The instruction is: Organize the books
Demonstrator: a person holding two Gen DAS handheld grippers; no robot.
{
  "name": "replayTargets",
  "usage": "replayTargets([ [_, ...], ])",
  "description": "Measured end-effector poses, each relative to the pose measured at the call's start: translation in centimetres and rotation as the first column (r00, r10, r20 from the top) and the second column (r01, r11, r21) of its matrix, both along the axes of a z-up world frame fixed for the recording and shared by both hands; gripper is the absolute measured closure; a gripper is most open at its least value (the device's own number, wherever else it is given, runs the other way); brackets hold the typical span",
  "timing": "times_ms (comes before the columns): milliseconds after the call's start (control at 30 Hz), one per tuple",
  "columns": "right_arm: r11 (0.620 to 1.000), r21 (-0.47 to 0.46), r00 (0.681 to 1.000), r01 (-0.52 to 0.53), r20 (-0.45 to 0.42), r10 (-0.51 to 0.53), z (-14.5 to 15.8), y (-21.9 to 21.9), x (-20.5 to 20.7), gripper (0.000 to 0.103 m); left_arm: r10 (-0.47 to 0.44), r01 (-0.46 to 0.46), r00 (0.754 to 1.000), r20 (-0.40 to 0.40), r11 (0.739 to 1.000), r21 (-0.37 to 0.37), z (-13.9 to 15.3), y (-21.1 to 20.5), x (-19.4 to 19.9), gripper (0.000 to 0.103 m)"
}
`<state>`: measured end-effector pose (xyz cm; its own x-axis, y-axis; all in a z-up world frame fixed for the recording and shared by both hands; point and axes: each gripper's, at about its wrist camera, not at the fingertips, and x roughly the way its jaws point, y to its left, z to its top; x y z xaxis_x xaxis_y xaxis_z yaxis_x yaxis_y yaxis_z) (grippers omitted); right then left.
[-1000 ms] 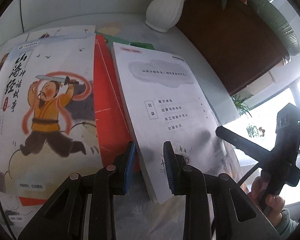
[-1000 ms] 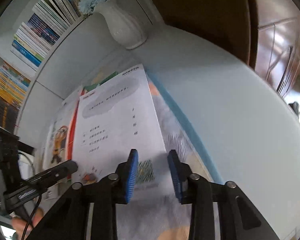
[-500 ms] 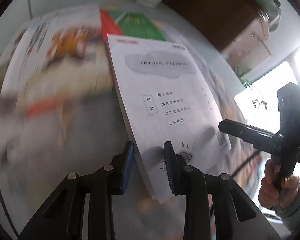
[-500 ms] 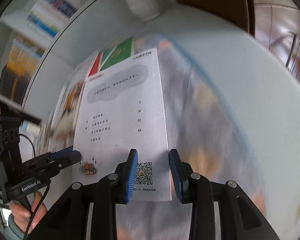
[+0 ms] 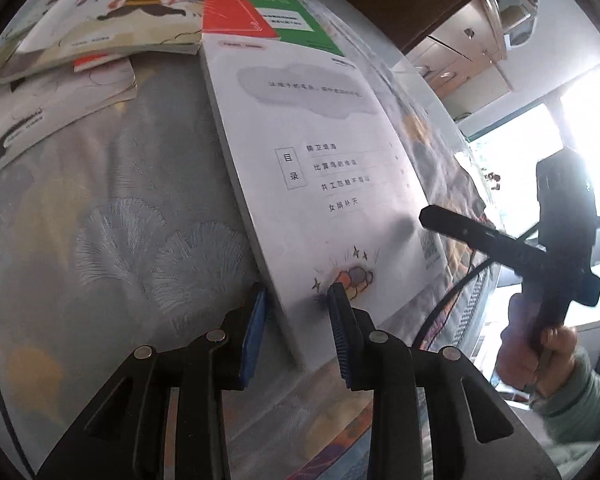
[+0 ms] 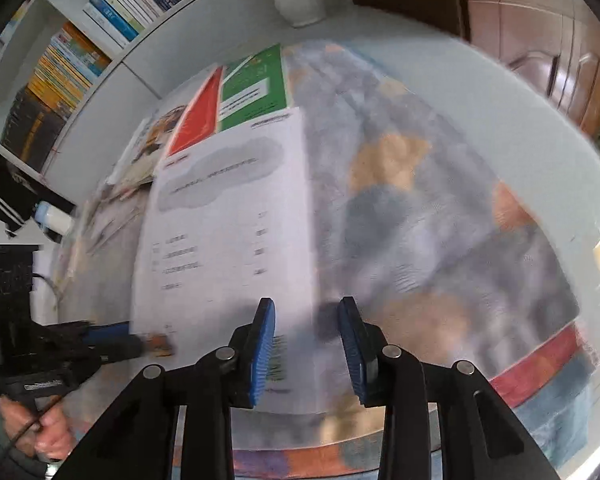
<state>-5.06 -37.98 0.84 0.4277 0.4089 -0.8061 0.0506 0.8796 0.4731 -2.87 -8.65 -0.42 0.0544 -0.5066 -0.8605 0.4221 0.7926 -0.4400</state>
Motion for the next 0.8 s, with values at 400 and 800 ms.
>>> replayTargets([
  [400,0.666,0.728,0.983,0.162,-0.059,-0.174,-2.5,-4.2,-2.4,0.069,-0.007,0.002,0.999,-0.048,0.993,-0.116,-1.0,2.6,0.0,0.073],
  [800,0.975,0.187,0.976,-0.119,0.202,0.08,9.6,6.9,0.1,0.069,0.101,-0.101,0.985,0.143,0.995,-0.007,4.4,8.7,0.4,0.074],
])
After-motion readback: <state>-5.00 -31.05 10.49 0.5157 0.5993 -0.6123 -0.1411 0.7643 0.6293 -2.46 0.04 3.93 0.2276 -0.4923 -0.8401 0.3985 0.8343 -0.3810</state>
